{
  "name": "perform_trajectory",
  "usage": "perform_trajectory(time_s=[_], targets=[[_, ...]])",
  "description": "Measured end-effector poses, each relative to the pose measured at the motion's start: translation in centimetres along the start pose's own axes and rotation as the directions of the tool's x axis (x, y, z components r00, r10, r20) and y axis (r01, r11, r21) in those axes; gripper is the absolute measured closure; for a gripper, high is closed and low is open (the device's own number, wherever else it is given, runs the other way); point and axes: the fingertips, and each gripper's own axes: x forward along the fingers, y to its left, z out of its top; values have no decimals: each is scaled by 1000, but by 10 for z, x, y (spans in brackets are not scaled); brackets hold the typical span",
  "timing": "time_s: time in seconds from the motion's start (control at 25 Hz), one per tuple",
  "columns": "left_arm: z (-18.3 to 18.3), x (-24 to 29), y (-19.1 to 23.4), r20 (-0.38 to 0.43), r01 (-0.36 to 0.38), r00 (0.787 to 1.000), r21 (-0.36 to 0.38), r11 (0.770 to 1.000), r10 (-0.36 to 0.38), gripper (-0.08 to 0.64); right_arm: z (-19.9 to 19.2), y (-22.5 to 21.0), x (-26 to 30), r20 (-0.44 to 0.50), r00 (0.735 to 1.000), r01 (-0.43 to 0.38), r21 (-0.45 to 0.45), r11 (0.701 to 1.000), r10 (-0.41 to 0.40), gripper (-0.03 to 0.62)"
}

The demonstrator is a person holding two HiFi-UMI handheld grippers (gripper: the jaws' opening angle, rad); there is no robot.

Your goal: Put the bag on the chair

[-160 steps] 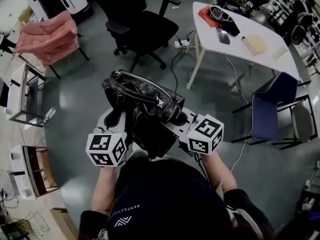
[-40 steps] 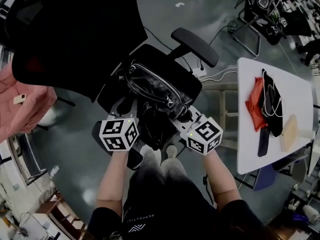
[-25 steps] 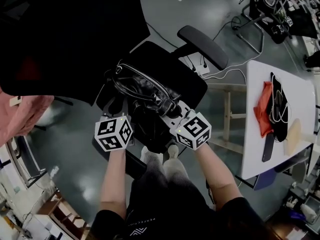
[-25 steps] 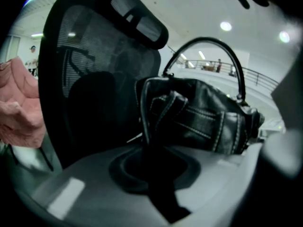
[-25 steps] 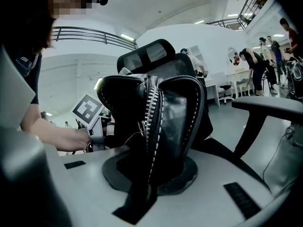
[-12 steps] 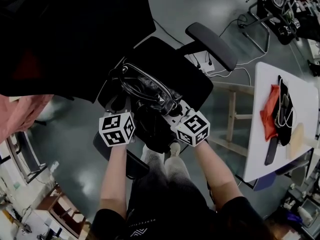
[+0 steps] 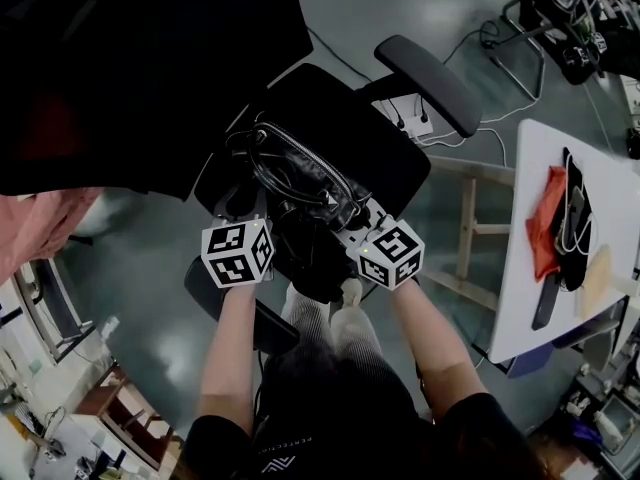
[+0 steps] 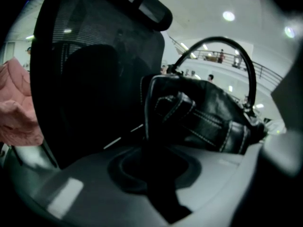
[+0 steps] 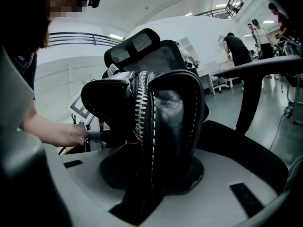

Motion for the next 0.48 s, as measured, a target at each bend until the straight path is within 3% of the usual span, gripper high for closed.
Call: perform_trajectory(time_s=[0.48], targets=[[-2, 9, -7, -27, -8, 1000, 57, 998, 10, 476, -9, -15, -4, -11, 998, 58, 46, 997, -57, 449]])
